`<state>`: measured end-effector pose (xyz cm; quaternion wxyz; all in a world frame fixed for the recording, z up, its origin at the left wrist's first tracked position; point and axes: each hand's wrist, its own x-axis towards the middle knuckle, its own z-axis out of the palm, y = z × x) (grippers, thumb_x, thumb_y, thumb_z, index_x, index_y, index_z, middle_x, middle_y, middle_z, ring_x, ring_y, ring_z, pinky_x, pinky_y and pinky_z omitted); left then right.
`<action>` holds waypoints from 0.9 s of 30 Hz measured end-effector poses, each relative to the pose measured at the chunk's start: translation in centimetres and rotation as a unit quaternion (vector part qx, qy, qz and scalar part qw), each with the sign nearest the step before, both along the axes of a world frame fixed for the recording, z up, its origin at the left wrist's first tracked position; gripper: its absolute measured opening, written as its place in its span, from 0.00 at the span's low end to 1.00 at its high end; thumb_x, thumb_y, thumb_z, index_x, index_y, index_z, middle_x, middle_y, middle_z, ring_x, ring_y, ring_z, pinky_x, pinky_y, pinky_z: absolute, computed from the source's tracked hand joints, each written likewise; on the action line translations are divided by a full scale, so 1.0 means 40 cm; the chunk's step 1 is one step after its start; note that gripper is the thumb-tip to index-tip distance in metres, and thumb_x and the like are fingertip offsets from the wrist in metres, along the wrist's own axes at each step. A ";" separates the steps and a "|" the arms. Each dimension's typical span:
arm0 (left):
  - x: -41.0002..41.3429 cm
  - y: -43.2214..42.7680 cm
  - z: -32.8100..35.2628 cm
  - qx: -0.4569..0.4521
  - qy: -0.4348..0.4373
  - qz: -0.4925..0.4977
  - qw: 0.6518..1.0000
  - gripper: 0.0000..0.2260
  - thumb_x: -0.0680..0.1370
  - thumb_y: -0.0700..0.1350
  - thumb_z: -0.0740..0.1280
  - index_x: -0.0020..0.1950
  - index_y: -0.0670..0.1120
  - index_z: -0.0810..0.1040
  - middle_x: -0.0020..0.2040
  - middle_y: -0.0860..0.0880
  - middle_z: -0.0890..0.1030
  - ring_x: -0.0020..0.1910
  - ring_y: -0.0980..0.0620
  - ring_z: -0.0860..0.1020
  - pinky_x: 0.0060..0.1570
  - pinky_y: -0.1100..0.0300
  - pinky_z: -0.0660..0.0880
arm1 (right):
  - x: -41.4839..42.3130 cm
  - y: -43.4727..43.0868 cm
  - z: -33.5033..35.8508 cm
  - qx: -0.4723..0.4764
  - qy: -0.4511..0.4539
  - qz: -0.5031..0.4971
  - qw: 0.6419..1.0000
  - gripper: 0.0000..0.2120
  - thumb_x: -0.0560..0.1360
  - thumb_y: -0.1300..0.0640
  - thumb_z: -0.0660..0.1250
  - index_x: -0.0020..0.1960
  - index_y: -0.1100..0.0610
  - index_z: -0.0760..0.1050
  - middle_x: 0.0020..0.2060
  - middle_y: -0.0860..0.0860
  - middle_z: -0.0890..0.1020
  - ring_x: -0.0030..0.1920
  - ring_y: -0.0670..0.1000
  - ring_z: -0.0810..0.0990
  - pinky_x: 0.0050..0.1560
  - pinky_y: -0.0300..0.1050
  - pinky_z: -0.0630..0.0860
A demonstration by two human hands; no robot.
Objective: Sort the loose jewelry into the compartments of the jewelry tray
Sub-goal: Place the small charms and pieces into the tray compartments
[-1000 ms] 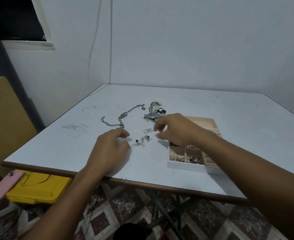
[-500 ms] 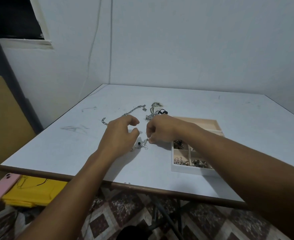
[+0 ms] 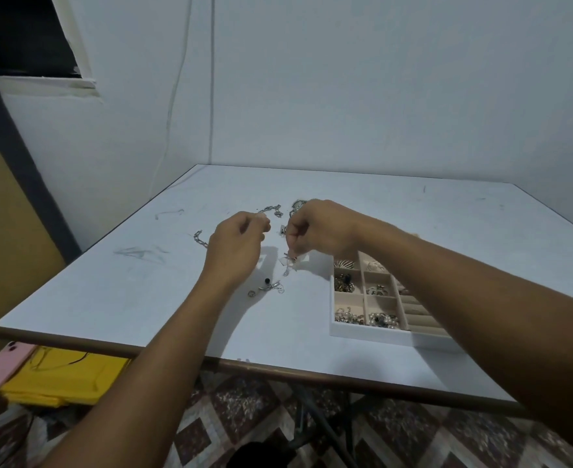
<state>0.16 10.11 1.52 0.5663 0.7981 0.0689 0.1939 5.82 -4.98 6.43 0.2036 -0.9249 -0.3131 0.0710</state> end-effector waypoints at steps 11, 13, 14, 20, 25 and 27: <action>0.016 -0.100 0.012 -0.189 0.041 -0.116 0.974 0.22 0.82 0.55 0.53 0.42 0.46 0.80 0.43 0.45 0.86 0.46 0.46 0.83 0.53 0.49 0.77 | -0.013 -0.050 0.085 0.071 -0.037 -0.015 0.997 0.01 0.70 0.60 0.73 0.41 0.56 0.81 0.35 0.46 0.83 0.34 0.40 0.77 0.39 0.34 0.73; 0.013 -0.121 0.017 -0.214 0.033 -0.139 0.966 0.18 0.82 0.52 0.55 0.43 0.46 0.80 0.44 0.43 0.85 0.46 0.46 0.83 0.52 0.50 0.76 | -0.018 -0.066 0.093 0.081 -0.039 -0.025 0.996 0.02 0.70 0.59 0.74 0.41 0.57 0.81 0.34 0.46 0.82 0.30 0.37 0.75 0.32 0.26 0.69; 0.012 -0.130 0.018 -0.227 0.032 -0.154 0.961 0.15 0.81 0.49 0.56 0.45 0.45 0.80 0.45 0.43 0.85 0.46 0.46 0.83 0.51 0.51 0.77 | -0.020 -0.075 0.095 0.086 -0.039 -0.030 0.995 0.02 0.70 0.60 0.73 0.41 0.57 0.81 0.35 0.48 0.83 0.30 0.38 0.75 0.29 0.24 0.68; -0.003 -0.186 0.025 -0.218 0.004 -0.231 0.948 0.10 0.72 0.35 0.60 0.50 0.40 0.78 0.44 0.46 0.83 0.44 0.47 0.82 0.47 0.55 0.77 | -0.048 -0.135 0.106 0.117 -0.023 -0.042 0.992 0.04 0.72 0.58 0.73 0.43 0.59 0.81 0.37 0.50 0.82 0.28 0.37 0.73 0.28 0.24 0.66; -0.028 -0.223 0.027 -0.219 0.010 -0.266 0.939 0.12 0.71 0.35 0.60 0.51 0.41 0.78 0.46 0.46 0.82 0.45 0.48 0.82 0.48 0.57 0.78 | -0.077 -0.181 0.110 0.121 -0.018 -0.045 0.991 0.03 0.73 0.59 0.72 0.43 0.59 0.81 0.39 0.53 0.84 0.29 0.39 0.75 0.32 0.26 0.68; -0.044 -0.240 0.032 -0.227 0.017 -0.280 0.932 0.12 0.74 0.30 0.58 0.53 0.39 0.77 0.48 0.45 0.81 0.46 0.47 0.82 0.47 0.58 0.78 | -0.092 -0.197 0.109 0.118 -0.020 -0.046 0.992 0.03 0.72 0.58 0.72 0.42 0.58 0.81 0.36 0.51 0.84 0.29 0.38 0.74 0.35 0.32 0.69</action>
